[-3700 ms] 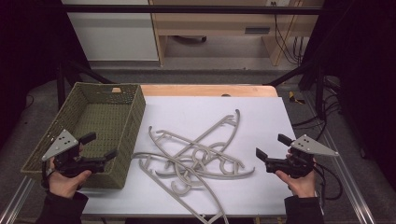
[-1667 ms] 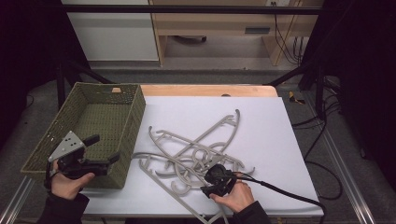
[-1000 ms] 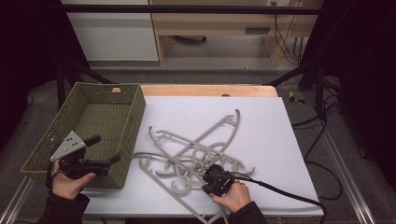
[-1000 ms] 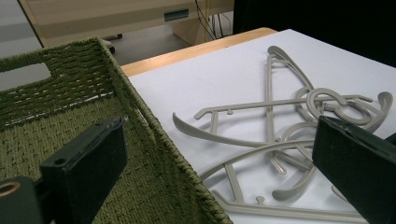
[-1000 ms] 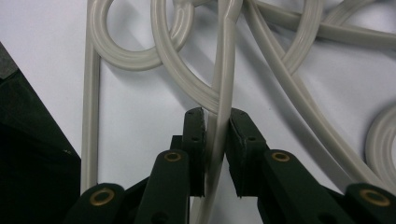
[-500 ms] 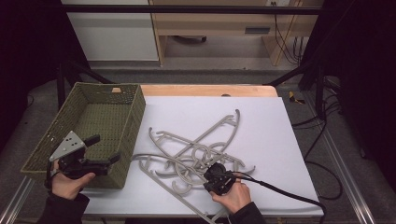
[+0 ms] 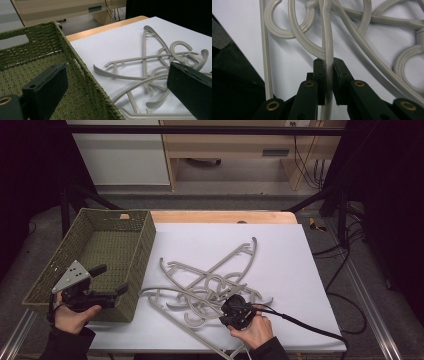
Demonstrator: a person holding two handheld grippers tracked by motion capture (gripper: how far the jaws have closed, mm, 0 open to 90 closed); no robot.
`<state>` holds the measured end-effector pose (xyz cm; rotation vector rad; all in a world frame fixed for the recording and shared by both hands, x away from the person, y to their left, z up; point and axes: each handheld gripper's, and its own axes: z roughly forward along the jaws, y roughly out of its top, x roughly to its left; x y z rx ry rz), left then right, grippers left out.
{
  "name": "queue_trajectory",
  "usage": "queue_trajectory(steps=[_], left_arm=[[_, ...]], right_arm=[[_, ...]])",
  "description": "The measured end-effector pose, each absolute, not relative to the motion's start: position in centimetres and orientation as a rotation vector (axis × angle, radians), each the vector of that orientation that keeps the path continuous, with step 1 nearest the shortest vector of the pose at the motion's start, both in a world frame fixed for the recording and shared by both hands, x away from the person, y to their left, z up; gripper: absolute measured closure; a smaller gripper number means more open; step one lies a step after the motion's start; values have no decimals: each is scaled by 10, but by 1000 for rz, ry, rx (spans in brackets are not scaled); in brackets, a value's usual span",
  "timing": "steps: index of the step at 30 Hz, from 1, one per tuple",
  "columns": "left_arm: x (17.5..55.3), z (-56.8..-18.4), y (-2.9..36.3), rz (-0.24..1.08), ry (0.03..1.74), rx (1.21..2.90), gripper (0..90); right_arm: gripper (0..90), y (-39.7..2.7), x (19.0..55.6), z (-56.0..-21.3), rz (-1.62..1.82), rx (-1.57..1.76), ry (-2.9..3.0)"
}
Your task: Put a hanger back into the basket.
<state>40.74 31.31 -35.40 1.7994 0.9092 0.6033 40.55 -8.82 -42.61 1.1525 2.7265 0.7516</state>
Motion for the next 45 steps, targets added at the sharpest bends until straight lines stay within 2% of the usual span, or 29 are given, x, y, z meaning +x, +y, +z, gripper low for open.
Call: queue_trajectory(steps=[18,30,45], left_arm=[[393,-335,295,561,805,1848,28],[402,-328,253,532,671,2083,34],[418,-329,199,545,493,2344,162]], right_arm=[[826,-125,404,-374,841,933,2728],[825,-132,424,-354,893,720,2790],[825,-129,431,-342,872,586,2861]])
